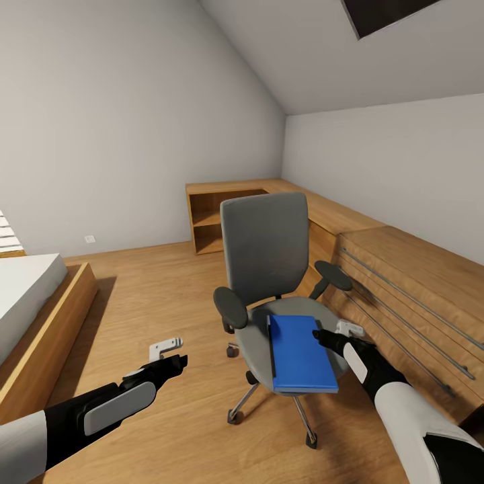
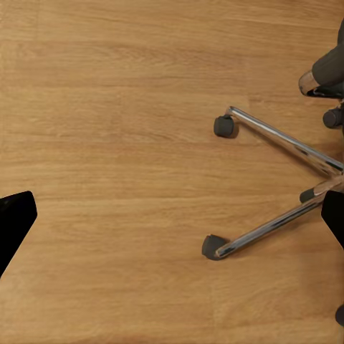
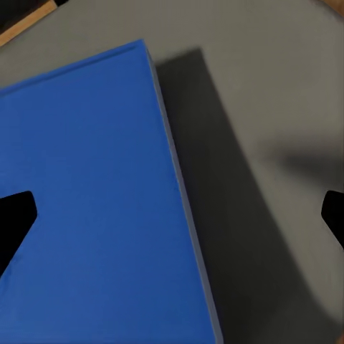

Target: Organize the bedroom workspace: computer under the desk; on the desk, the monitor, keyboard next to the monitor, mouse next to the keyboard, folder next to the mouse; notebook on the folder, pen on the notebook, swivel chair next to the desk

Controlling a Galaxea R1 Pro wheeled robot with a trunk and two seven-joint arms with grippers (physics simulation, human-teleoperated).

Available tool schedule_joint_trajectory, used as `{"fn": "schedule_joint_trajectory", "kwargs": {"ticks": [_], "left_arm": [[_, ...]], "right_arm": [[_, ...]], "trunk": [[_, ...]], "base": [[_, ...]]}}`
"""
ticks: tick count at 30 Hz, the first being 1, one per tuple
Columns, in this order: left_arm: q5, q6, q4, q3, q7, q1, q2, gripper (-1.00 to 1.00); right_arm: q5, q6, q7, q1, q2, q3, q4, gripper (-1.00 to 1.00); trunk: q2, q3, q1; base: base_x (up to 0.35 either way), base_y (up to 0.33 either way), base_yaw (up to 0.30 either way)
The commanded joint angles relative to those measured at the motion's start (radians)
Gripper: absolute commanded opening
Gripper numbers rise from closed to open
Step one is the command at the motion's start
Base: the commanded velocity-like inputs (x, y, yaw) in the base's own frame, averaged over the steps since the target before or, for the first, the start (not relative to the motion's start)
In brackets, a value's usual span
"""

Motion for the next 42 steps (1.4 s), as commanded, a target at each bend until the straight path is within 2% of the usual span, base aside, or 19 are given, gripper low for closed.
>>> {"fn": "schedule_joint_trajectory", "kwargs": {"ticks": [1,8,23,27,29,33,37,42], "left_arm": [[0.004,-0.002,-0.001,-0.003,0.004,-0.002,0.000,1.00],[0.004,-0.003,-0.001,-0.004,0.004,-0.002,0.001,1.00],[0.004,-0.002,0.004,-0.012,0.002,-0.002,-0.001,1.00],[0.003,-0.002,0.016,-0.016,0.000,-0.002,-0.006,1.00],[0.003,-0.002,0.034,-0.017,0.000,-0.002,-0.019,1.00],[0.002,-0.002,0.068,-0.017,-0.001,-0.002,-0.042,1.00],[0.001,-0.003,0.090,-0.017,-0.002,-0.002,-0.056,1.00],[0.000,-0.004,0.100,-0.017,-0.002,-0.002,-0.060,1.00]], "right_arm": [[-0.004,0.006,0.003,0.000,0.001,-0.005,-0.006,1.00],[-0.006,0.006,0.001,0.000,0.007,-0.004,-0.026,1.00],[-0.004,0.006,0.002,0.000,0.011,0.000,-0.029,1.00],[-0.003,0.004,0.001,0.000,0.011,0.035,-0.029,1.00],[0.000,-0.012,0.000,0.000,0.011,0.079,-0.029,1.00],[0.001,-0.057,-0.003,0.000,0.011,0.111,-0.029,1.00],[0.002,-0.087,-0.004,0.001,0.011,0.121,-0.029,1.00],[0.004,-0.099,-0.004,0.001,0.011,0.125,-0.029,1.00]], "trunk": [[0.000,-0.001,0.000],[0.000,-0.001,0.000],[0.000,-0.001,0.000],[0.000,-0.001,0.000],[0.000,-0.001,0.000],[0.000,-0.001,0.000],[0.000,-0.001,0.000],[0.000,-0.001,0.000]], "base": [[0.000,0.000,0.000],[0.000,0.000,0.045],[0.000,0.000,0.221],[0.000,0.000,0.081],[0.000,0.000,0.027],[0.000,0.000,0.012],[0.000,0.000,0.004],[0.000,0.000,0.001]]}}
